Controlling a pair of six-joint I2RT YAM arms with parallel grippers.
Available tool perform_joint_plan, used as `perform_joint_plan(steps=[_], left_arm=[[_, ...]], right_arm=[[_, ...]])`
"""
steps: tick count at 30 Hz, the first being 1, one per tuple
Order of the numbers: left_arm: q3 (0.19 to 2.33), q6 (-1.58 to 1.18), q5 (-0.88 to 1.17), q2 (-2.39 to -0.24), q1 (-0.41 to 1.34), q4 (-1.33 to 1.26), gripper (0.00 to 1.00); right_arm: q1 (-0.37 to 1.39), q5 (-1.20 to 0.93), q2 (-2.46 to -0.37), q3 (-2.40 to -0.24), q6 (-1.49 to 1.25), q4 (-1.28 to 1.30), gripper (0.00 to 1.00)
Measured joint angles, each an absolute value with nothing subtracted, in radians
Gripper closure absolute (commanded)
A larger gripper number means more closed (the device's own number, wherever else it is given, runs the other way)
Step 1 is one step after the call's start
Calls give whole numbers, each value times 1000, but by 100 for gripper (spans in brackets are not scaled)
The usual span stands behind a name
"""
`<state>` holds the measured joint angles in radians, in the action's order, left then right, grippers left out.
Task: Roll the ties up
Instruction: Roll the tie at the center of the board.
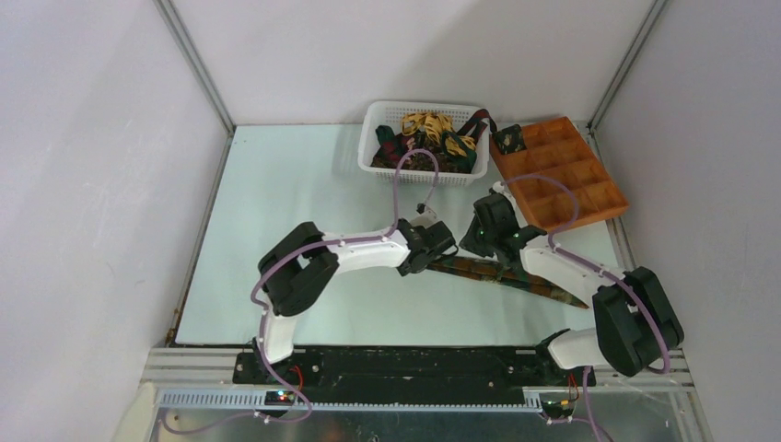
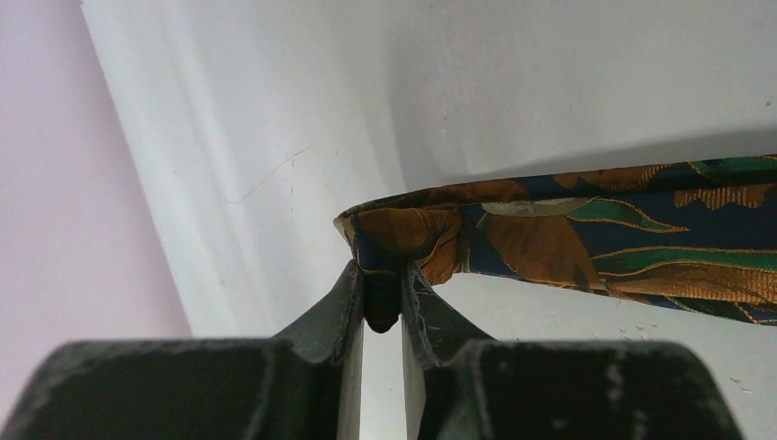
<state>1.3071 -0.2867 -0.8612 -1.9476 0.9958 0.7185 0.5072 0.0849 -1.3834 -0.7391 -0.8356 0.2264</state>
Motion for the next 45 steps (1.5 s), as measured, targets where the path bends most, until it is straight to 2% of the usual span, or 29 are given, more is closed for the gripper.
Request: perform_joint_plan(steps=[9, 24, 45], left_arm=[[1349, -289, -948, -2046, 1055, 796, 100], [1413, -310, -941, -2106, 1103, 846, 97], [1443, -313, -854, -2107, 1104, 827, 64]], right_arm=[[488, 84, -1360, -730, -839, 227, 86], [487, 83, -1356, -728, -839, 227, 85], [487, 83, -1353, -728, -839, 227, 84]])
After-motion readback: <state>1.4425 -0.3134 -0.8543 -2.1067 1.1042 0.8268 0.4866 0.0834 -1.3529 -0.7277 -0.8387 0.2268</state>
